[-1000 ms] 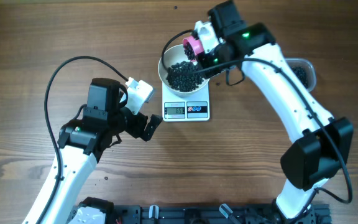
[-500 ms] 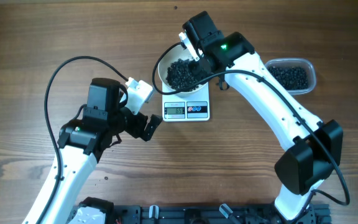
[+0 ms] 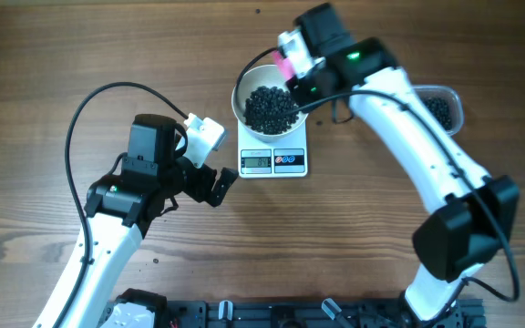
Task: Scoop item into bowl and weigh 150g on scale
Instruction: 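Tip pink scoop with right gripper to pour beans into bowl, then move pink scoop back into the bean tub and scoop beans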
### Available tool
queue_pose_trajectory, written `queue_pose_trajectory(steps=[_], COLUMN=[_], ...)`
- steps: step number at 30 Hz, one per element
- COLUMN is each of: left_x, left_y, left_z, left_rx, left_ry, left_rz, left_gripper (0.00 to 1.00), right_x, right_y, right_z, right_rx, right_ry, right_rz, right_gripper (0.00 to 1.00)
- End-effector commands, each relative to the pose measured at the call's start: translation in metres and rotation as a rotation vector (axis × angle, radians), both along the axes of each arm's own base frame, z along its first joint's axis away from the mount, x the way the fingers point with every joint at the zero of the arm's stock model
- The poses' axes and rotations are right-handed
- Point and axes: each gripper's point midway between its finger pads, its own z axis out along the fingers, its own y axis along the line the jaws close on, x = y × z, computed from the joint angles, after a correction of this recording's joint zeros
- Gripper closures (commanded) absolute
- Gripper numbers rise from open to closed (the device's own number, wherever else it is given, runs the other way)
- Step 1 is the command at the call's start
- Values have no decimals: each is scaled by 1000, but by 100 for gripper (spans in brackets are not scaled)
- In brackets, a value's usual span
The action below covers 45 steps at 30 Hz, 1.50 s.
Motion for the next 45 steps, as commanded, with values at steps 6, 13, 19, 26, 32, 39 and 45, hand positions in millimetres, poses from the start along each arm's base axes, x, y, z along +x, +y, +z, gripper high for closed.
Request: queue_pose_trajectory(steps=[6, 13, 19, 26, 32, 39, 45], left_x=[-3, -3, -3, -3, -3, -3, -3], left_y=[-3, -3, -3, -3, -3, -3, -3], left_z=[-5, -5, -5, -5, -5, -5, -5], left_rx=[-8, -8, -8, -8, -8, -8, -8], left_ry=[17, 17, 17, 17, 17, 17, 17], left_rz=[-14, -14, -14, -14, -14, -14, -14], left_gripper=[0, 0, 0, 0, 0, 0, 0], right_x=[5, -13, -35, -46, -52, -57, -50], right_y=[-86, -185, -245, -263, -266, -263, -245], right_z=[97, 81, 33, -17, -49, -83, -95], right_rx=[262, 172, 26, -88, -124, -130, -25], right_ry=[-108, -20, 123, 257, 347, 445, 470], right_rz=[-222, -442, -570, -604, -599, -576, -546], right_gripper=[96, 96, 96, 96, 96, 96, 96])
